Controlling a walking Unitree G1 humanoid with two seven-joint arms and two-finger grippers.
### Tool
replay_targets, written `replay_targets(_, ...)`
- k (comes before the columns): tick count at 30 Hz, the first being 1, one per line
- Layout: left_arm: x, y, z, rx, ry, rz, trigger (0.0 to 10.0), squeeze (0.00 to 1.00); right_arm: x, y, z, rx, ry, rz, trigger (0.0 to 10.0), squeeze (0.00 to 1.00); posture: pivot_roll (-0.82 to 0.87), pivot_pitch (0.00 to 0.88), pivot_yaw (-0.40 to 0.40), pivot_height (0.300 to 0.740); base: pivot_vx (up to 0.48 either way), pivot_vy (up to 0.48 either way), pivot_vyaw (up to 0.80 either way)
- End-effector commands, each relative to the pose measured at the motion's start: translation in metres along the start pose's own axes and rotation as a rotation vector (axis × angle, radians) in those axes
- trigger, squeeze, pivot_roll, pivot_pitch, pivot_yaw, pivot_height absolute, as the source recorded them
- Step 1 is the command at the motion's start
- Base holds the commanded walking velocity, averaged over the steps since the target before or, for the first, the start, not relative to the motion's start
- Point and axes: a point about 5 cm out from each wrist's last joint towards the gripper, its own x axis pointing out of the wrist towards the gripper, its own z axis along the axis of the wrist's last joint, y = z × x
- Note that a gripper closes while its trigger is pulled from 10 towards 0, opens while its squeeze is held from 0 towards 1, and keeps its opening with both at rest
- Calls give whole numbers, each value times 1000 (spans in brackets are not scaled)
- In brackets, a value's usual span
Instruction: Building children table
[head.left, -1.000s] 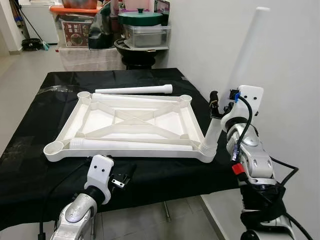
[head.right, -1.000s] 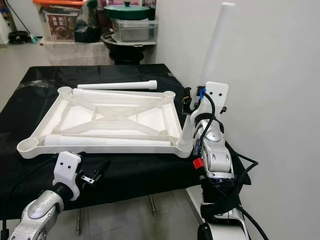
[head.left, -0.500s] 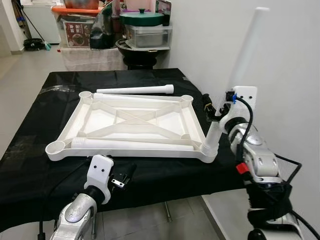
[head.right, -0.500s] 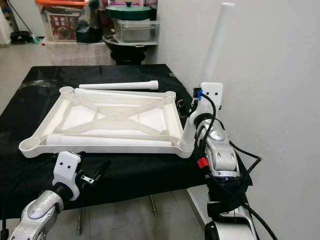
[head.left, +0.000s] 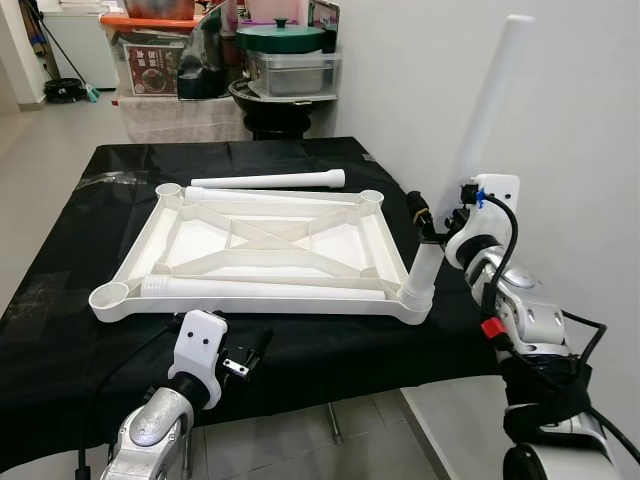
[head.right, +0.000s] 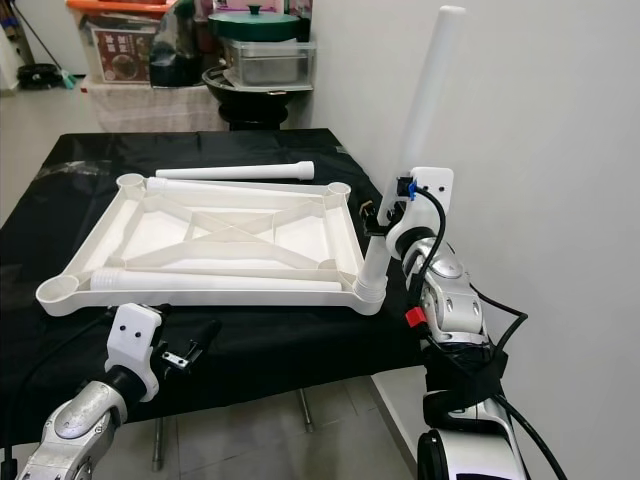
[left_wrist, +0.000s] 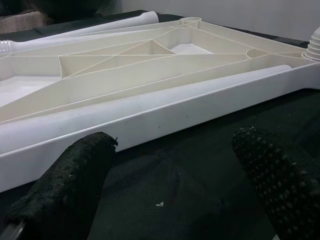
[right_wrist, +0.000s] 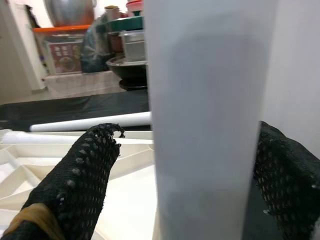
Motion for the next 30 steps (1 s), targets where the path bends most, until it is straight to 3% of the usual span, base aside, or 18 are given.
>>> replay_targets(1, -3, 0, -3, -2, 11, -8, 10000, 0, 1, -5, 4, 11, -18, 10, 10000, 0, 48, 0, -56, 740, 0, 0, 0)
replay_targets(10, -3, 1, -3, 0, 13, -8, 10000, 0, 5, -2, 5, 27, -39, 104, 10000, 0, 54, 0, -58, 740, 0, 0, 0)
replay_targets(30, -5, 0, -3, 1, 17, -12, 10000, 0, 11, -18, 0, -17, -15, 79, 10000, 0, 62, 0, -59, 740, 0, 0, 0)
